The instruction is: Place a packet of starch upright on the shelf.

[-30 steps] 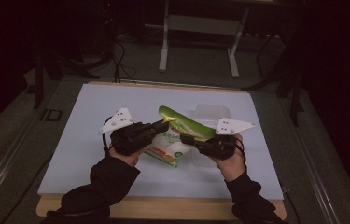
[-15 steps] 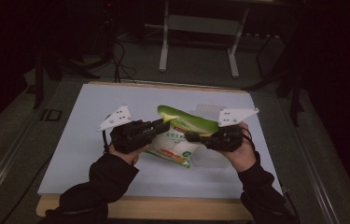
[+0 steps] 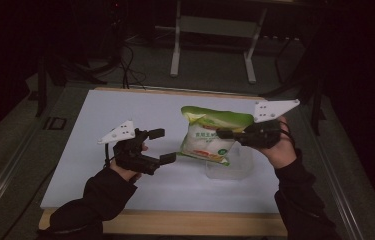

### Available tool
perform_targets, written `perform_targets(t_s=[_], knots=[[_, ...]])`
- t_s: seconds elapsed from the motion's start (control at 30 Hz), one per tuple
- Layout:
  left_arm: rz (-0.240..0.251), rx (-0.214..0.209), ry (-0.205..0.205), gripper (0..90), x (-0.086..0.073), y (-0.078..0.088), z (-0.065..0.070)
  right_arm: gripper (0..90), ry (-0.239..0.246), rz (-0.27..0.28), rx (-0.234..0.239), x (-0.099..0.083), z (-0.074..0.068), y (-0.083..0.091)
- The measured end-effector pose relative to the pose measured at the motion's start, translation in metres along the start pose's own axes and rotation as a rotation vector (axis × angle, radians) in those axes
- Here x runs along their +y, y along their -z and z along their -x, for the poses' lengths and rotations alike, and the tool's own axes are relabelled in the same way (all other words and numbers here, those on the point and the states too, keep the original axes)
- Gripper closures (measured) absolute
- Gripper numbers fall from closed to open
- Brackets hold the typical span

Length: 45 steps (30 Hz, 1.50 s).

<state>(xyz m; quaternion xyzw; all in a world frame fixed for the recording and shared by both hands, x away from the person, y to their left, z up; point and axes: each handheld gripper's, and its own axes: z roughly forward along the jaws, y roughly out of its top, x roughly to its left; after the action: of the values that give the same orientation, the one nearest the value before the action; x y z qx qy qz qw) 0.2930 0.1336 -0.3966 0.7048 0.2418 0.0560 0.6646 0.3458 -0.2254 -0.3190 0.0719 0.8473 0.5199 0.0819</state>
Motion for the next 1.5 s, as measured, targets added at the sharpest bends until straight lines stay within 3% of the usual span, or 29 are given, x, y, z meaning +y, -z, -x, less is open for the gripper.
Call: perform_targets(t_s=[0.27,0.5,0.6,0.77,0.83,1.0,1.2,1.5], knots=[[-0.064,0.067,0.039,6.8,-0.022,0.026,-0.017,83.2,0.008,-0.062,0.002,0.009,0.012,0.02],[-0.121,0.071,0.055,6.6,-0.045,0.046,-0.031,83.2,0.013,-0.147,-0.004,0.012,0.021,0.028],[-0.123,0.088,0.058,4.3,-0.057,0.053,-0.035,83.2,0.0,-0.143,-0.005,0.008,0.026,0.032],[-0.203,0.17,0.034,0.1,-0.069,0.06,-0.037,83.2,0.001,-0.122,0.001,-0.007,0.032,0.035],[-0.218,0.166,0.047,0.1,-0.073,0.062,-0.039,83.2,-0.002,-0.114,-0.004,-0.013,0.035,0.036],[-0.218,0.176,0.065,0.1,-0.081,0.066,-0.042,83.2,-0.021,-0.105,-0.012,-0.026,0.041,0.039],[-0.207,0.182,0.076,0.1,-0.085,0.067,-0.045,83.2,-0.046,-0.142,-0.007,-0.033,0.045,0.04],[-0.188,0.194,0.074,0.1,-0.084,0.069,-0.045,83.2,-0.071,-0.185,0.019,-0.042,0.053,0.023]])
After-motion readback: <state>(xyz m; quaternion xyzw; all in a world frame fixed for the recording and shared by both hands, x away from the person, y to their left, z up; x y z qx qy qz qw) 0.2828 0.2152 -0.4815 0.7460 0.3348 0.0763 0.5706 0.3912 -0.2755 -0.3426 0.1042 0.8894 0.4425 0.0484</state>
